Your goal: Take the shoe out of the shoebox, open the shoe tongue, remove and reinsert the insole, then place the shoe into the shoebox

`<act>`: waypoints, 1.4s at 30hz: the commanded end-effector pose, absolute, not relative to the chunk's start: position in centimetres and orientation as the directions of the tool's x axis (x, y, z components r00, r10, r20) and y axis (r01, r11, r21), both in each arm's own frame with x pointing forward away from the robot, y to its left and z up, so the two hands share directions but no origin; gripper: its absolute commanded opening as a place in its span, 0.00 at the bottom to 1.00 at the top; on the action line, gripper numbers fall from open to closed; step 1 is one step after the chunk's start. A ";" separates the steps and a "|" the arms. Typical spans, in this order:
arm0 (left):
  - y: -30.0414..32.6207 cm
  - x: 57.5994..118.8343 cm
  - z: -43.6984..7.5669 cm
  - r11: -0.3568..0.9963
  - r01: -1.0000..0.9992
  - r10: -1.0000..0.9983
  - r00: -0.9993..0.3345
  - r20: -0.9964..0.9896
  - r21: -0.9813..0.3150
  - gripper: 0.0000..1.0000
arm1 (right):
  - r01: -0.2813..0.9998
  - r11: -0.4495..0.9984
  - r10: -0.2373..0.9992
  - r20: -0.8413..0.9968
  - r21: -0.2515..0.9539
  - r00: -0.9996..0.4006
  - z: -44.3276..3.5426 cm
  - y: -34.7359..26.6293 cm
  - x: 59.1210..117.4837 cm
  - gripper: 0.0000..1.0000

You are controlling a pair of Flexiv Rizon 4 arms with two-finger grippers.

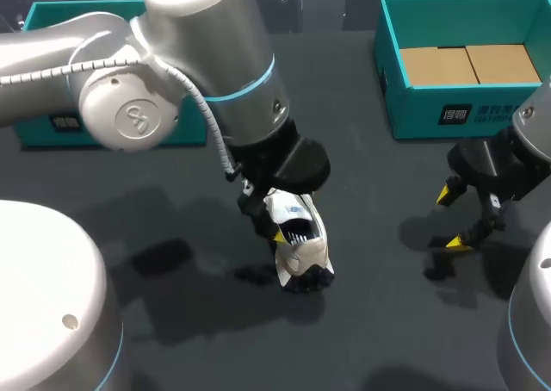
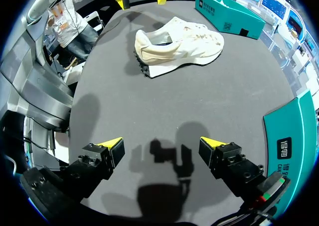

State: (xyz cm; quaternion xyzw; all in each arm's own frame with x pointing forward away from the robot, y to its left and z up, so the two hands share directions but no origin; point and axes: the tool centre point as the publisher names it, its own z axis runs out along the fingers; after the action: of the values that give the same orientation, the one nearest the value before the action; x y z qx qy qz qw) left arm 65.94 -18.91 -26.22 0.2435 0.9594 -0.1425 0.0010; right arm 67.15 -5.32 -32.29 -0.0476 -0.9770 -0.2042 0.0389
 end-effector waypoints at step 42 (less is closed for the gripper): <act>-22.1 63.3 -35.0 0.985 -0.146 -0.137 -0.985 0.100 -0.087 0.98 | 0.108 0.912 0.078 0.093 0.395 -0.993 -32.3 -5.3 67.0 1.00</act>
State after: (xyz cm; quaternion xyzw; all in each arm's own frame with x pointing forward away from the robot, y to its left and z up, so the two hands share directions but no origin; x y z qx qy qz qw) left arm 63.33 -20.99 -33.90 -0.0719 0.9950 -0.0529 -0.0449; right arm 67.16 -5.32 -32.29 -0.0477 -0.9770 -0.2042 0.0389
